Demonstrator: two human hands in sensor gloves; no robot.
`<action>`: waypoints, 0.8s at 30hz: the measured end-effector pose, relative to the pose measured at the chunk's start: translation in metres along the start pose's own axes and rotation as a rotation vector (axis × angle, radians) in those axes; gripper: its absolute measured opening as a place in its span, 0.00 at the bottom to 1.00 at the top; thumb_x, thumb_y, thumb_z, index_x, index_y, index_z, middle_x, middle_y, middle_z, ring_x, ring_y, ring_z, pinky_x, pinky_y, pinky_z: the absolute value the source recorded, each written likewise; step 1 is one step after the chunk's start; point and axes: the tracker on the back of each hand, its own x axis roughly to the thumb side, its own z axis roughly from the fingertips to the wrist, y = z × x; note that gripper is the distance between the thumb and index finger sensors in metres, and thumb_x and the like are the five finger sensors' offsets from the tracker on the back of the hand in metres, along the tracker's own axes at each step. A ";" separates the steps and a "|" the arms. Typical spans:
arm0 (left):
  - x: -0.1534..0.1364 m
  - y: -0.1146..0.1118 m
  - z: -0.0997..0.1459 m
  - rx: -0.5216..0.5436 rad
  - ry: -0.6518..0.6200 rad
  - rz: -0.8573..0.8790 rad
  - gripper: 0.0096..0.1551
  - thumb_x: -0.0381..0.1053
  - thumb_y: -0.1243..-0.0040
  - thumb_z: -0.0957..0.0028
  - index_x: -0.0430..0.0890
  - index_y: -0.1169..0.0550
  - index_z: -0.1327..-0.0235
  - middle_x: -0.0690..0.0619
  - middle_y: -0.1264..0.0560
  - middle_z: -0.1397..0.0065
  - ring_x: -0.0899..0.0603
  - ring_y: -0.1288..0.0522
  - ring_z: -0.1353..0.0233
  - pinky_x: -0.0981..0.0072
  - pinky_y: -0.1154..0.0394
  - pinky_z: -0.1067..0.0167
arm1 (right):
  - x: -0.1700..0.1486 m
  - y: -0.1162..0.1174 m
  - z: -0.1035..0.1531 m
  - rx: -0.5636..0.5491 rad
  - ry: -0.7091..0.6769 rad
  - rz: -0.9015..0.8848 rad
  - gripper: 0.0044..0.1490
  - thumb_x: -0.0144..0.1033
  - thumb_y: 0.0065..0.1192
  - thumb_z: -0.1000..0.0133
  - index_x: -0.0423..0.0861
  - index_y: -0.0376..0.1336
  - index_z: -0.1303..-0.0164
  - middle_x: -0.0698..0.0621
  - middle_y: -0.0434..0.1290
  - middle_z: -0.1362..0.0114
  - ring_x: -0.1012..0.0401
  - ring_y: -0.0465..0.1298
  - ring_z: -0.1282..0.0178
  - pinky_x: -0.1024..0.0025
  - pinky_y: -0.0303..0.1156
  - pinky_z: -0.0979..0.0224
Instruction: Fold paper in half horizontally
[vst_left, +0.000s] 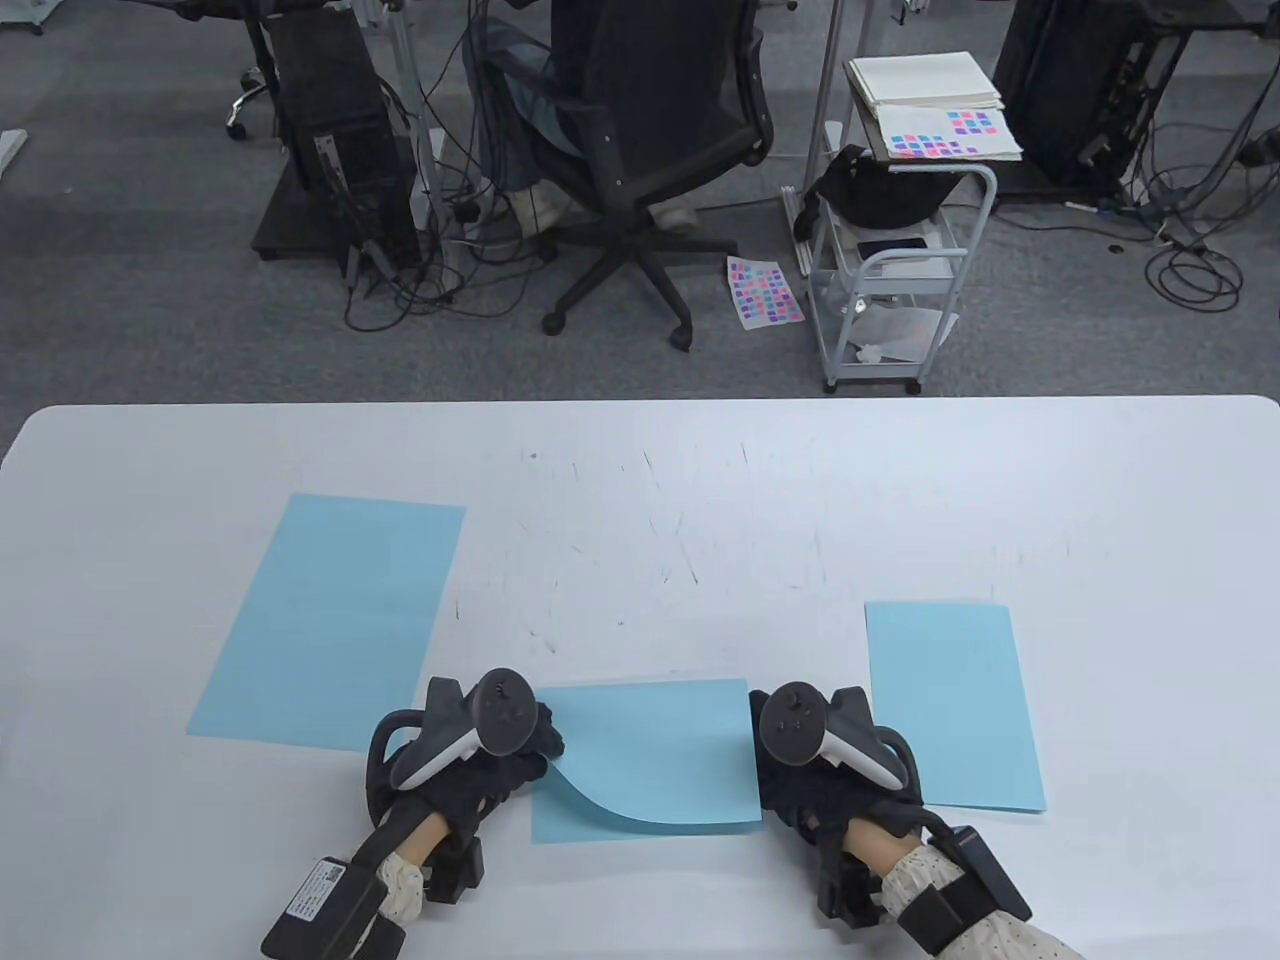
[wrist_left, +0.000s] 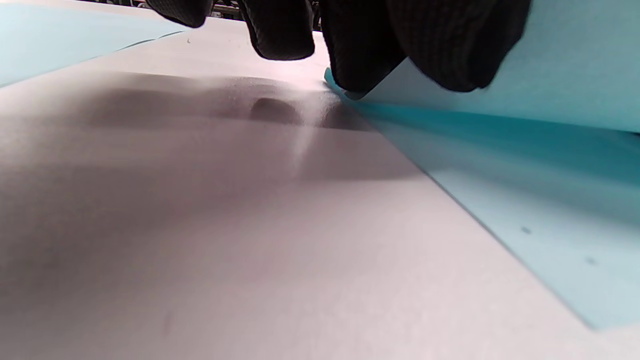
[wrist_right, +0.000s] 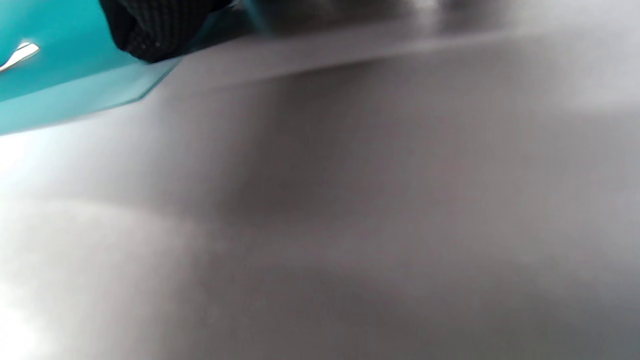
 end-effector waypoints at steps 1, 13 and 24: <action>0.002 -0.001 0.000 -0.001 -0.005 -0.023 0.23 0.59 0.34 0.59 0.73 0.20 0.48 0.76 0.27 0.25 0.53 0.35 0.16 0.45 0.41 0.17 | 0.000 0.000 0.000 0.000 0.000 0.000 0.42 0.49 0.56 0.48 0.70 0.44 0.24 0.66 0.35 0.13 0.53 0.29 0.14 0.37 0.27 0.20; 0.013 -0.007 0.005 -0.036 -0.012 -0.170 0.26 0.52 0.36 0.55 0.75 0.24 0.45 0.76 0.32 0.22 0.52 0.36 0.15 0.45 0.41 0.18 | -0.001 -0.001 0.000 0.007 0.001 -0.005 0.42 0.49 0.56 0.48 0.70 0.44 0.24 0.66 0.35 0.13 0.53 0.29 0.14 0.37 0.27 0.20; 0.019 -0.018 0.006 -0.126 -0.003 -0.210 0.43 0.66 0.37 0.64 0.72 0.41 0.33 0.72 0.45 0.18 0.49 0.46 0.13 0.42 0.47 0.16 | 0.000 -0.001 0.000 0.008 0.005 0.000 0.42 0.49 0.56 0.47 0.70 0.44 0.24 0.67 0.35 0.13 0.53 0.30 0.14 0.37 0.27 0.20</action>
